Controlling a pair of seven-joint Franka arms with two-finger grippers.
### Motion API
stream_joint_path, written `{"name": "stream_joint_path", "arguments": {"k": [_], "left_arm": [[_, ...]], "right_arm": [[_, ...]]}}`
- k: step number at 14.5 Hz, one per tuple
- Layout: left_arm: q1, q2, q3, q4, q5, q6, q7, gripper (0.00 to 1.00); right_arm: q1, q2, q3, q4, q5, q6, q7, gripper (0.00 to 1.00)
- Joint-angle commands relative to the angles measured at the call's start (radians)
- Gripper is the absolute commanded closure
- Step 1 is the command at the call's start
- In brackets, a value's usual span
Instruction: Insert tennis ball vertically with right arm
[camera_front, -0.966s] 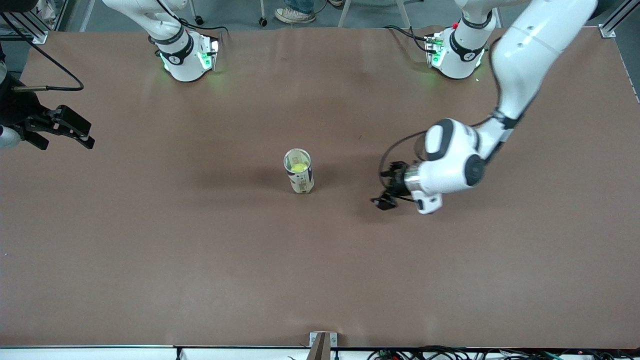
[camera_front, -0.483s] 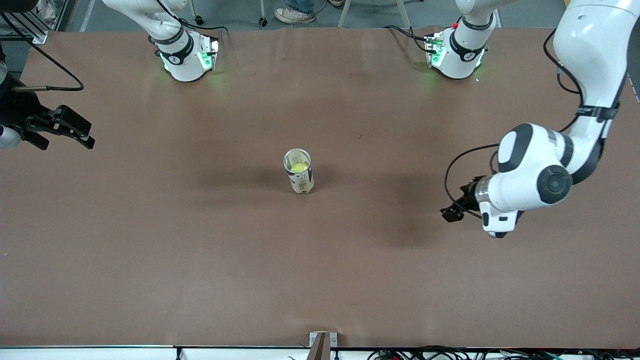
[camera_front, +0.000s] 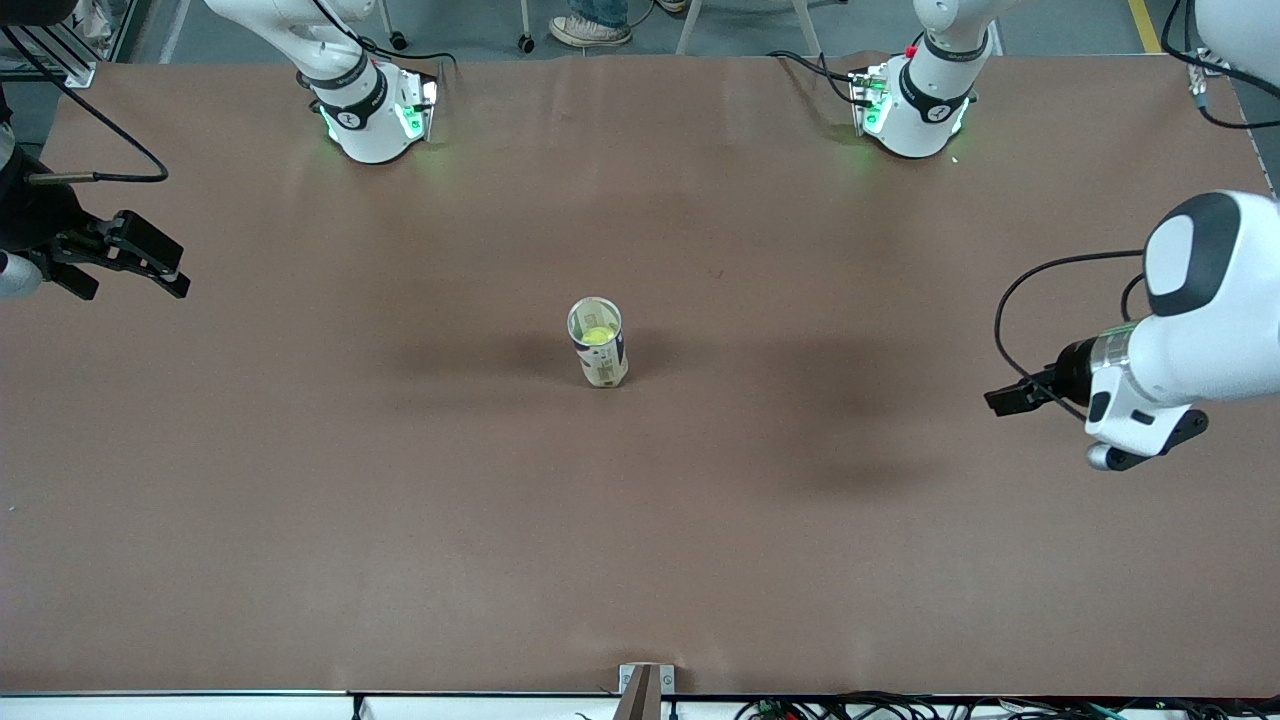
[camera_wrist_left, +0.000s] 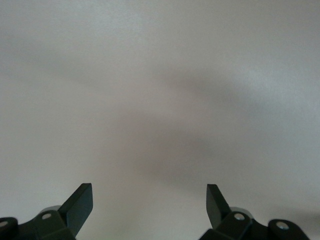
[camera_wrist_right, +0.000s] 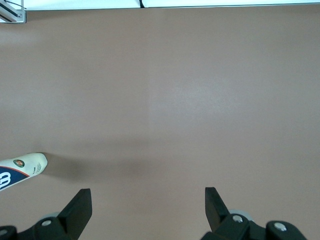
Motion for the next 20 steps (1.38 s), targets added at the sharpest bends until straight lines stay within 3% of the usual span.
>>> {"name": "stream_joint_path", "arguments": {"k": [1, 4, 7, 11, 12, 14, 16, 20], "left_arm": [[-0.151, -0.064, 0.148, 0.071, -0.042, -0.137, 0.084, 0.0], [-0.239, -0.118, 0.246, 0.122, -0.067, -0.232, 0.266, 0.0], [-0.242, -0.162, 0.248, 0.124, -0.07, -0.259, 0.434, 0.0], [-0.257, -0.196, 0.266, 0.16, -0.087, -0.259, 0.465, 0.0], [-0.315, -0.214, 0.321, 0.165, -0.093, -0.261, 0.451, 0.0], [-0.473, -0.279, 0.528, 0.144, -0.131, -0.261, 0.452, 0.0], [-0.472, -0.311, 0.549, 0.136, -0.211, -0.262, 0.462, 0.0], [-0.434, -0.394, 0.518, 0.033, -0.205, -0.259, 0.462, 0.0]], "right_arm": [[-0.008, -0.008, 0.007, -0.01, -0.008, 0.002, -0.011, 0.0], [-0.008, -0.008, 0.007, -0.017, -0.008, 0.003, -0.011, 0.0], [-0.008, -0.008, 0.007, -0.017, -0.007, 0.003, -0.011, 0.0], [-0.008, -0.008, 0.007, -0.017, -0.008, 0.003, -0.011, 0.0], [-0.006, -0.008, 0.007, -0.019, -0.007, 0.003, -0.011, 0.0], [-0.006, -0.008, 0.007, -0.019, -0.008, 0.005, -0.011, 0.0], [-0.006, -0.008, 0.007, -0.017, -0.008, 0.005, -0.011, 0.0], [-0.008, -0.01, 0.007, -0.017, -0.008, 0.002, -0.011, 0.0]]}}
